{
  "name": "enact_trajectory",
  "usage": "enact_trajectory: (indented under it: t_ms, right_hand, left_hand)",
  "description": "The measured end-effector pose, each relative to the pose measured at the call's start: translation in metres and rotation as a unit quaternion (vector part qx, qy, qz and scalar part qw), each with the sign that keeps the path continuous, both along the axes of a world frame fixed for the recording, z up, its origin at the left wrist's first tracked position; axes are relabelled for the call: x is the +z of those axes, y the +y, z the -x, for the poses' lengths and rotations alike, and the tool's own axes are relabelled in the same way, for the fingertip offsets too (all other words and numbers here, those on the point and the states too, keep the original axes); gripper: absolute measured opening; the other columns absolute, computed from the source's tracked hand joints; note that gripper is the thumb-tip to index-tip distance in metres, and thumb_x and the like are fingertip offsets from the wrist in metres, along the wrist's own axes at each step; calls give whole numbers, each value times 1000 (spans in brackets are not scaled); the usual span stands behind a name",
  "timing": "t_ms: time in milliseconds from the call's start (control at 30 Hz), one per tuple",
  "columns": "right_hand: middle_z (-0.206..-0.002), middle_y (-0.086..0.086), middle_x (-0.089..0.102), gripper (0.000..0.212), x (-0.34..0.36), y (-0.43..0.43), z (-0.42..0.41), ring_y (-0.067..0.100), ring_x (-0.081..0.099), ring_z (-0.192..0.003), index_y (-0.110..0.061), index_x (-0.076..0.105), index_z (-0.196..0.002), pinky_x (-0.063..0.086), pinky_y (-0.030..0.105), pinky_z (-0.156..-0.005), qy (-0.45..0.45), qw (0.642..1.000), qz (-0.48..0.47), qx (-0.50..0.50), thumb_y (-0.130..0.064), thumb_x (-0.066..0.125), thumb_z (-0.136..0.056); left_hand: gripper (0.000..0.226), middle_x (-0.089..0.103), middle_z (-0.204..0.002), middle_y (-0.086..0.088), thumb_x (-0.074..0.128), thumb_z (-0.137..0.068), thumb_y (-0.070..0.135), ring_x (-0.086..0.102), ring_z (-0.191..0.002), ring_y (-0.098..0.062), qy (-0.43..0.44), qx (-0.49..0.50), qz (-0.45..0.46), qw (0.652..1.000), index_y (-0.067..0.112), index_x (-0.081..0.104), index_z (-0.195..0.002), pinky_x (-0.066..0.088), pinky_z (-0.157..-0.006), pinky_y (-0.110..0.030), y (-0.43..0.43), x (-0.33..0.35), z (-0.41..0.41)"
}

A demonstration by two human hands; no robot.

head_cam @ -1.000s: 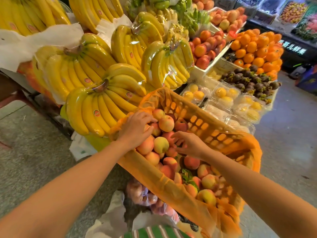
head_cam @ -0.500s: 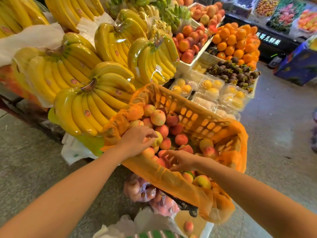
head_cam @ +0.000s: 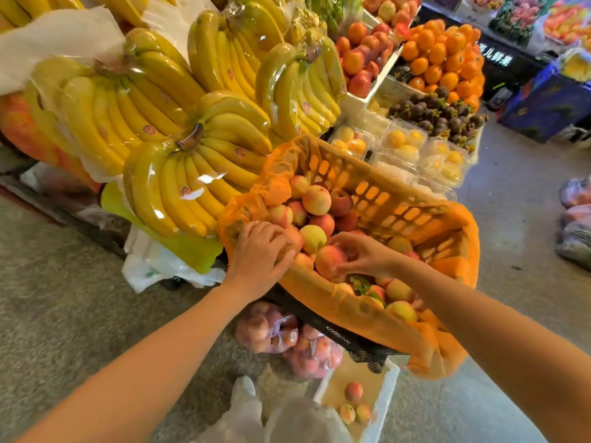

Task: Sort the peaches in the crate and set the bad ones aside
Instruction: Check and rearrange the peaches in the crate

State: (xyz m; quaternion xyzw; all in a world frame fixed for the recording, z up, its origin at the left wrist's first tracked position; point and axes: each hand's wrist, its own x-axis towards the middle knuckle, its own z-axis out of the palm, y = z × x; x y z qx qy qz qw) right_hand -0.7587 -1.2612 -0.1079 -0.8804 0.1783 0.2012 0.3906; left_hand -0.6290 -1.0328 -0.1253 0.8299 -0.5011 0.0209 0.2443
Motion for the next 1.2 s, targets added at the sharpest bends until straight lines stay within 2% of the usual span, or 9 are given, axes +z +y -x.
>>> enact_trajectory:
  t_ms: [133, 300, 467, 633, 800, 900, 1067, 1200]
  right_hand:
    - [-118, -7, 54, 54, 24, 11, -20, 6, 55, -104, -25, 51, -126, 49, 18, -85, -65, 996, -7, -61, -32, 77, -80]
    - [-116, -11, 55, 55, 22, 20, -48, 2, 55, -97, -24, 52, -127, 49, 15, -77, -174, 975, 90, -105, -34, 77, -79]
    - [-118, -8, 57, 55, 2, 19, -67, 14, 56, -102, -31, 52, -129, 50, 33, -86, -187, 961, 188, -73, -31, 77, -80]
    - [-135, -1, 52, 58, -12, 21, -74, 20, 46, -119, -28, 50, -138, 40, 30, -96, -189, 946, 261, -24, -31, 72, -84]
    - [-138, 4, 48, 61, -12, 13, -70, 21, 47, -122, -22, 44, -142, 44, 26, -96, -205, 952, 228, 6, -27, 70, -86]
    - [-141, 4, 47, 64, -7, 3, -61, 21, 46, -126, -23, 42, -142, 43, 28, -98, -218, 953, 208, 31, -32, 71, -86]
    - [-133, 5, 51, 58, 9, -16, -38, 21, 50, -118, -22, 45, -139, 47, 34, -96, -222, 953, 189, 80, -34, 69, -87]
    - [-127, 7, 55, 52, 22, -39, -14, 23, 57, -111, -18, 51, -133, 51, 39, -92, -207, 953, 179, 132, -33, 69, -87]
  left_hand:
    - [45, 62, -115, -2, 38, -88, 46, 53, -113, -23, 1, 5, -37, 999, 16, 64, -110, 27, -100, -35, -1, 1, 0]
    - [48, 58, -123, -2, 39, -87, 51, 46, -123, -24, -7, 23, -48, 999, 17, 59, -115, 22, -106, -38, -1, 1, -2]
    - [53, 56, -129, -2, 41, -84, 57, 40, -132, -27, -5, 56, -53, 997, 19, 60, -115, 17, -114, -46, 2, -2, -6]
    - [53, 55, -130, -1, 40, -84, 57, 39, -132, -26, -14, 72, -49, 996, 20, 61, -116, 18, -115, -48, 0, -5, -4]
    - [48, 57, -127, -2, 42, -83, 53, 39, -131, -26, -42, 112, -53, 991, 20, 63, -110, 17, -115, -49, -6, -7, 3]
    - [47, 56, -129, -4, 42, -82, 51, 38, -133, -28, -64, 144, -66, 985, 18, 63, -109, 16, -115, -51, -11, -6, 14]
    - [48, 55, -132, -7, 36, -85, 51, 36, -135, -29, -64, 209, -75, 973, 18, 63, -108, 14, -114, -53, -34, -3, 53]
    - [49, 61, -122, -5, 34, -82, 50, 45, -126, -29, -53, 250, -38, 966, 18, 66, -101, 18, -110, -50, -55, 7, 83]
